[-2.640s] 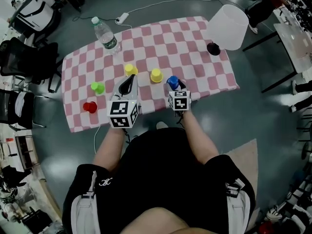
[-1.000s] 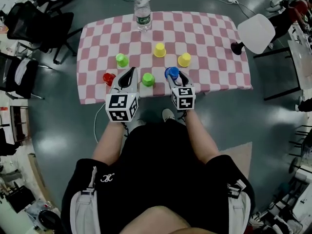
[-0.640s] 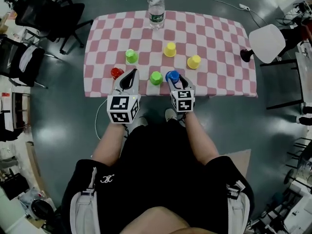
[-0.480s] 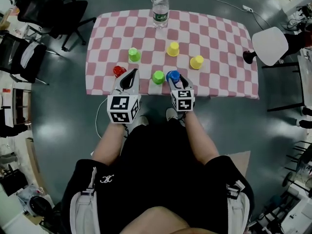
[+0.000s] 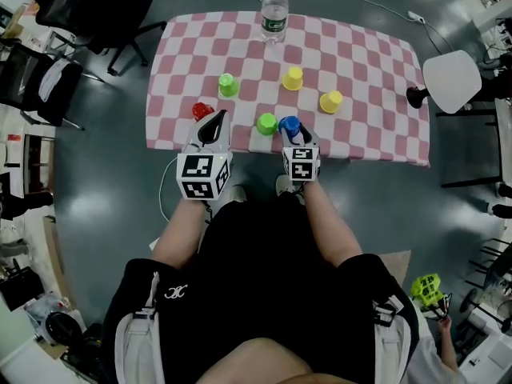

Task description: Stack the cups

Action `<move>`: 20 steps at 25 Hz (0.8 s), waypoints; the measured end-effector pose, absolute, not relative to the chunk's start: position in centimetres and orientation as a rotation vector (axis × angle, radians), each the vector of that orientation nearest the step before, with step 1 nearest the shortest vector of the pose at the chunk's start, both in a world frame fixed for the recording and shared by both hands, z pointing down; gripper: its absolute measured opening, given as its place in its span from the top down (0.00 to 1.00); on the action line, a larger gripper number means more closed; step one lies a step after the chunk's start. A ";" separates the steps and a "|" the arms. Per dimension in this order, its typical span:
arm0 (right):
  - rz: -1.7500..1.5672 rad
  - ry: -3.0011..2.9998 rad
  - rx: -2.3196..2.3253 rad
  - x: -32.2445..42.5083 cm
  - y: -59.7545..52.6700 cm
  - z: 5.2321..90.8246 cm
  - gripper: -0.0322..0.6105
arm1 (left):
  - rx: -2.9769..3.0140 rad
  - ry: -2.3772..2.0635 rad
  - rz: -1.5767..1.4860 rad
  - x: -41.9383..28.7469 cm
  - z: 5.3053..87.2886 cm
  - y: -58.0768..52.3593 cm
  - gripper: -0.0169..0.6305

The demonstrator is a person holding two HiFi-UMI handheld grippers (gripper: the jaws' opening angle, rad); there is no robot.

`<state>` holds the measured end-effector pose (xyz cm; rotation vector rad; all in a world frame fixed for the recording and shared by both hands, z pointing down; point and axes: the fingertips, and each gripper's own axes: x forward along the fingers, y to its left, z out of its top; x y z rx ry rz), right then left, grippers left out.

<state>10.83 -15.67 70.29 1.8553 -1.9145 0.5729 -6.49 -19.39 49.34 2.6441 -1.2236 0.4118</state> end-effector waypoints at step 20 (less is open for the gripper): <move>0.384 -2.181 2.102 12.4 -16.2 59.9 0.51 | 2.695 -1.163 0.357 -3.6 48.5 -19.8 0.95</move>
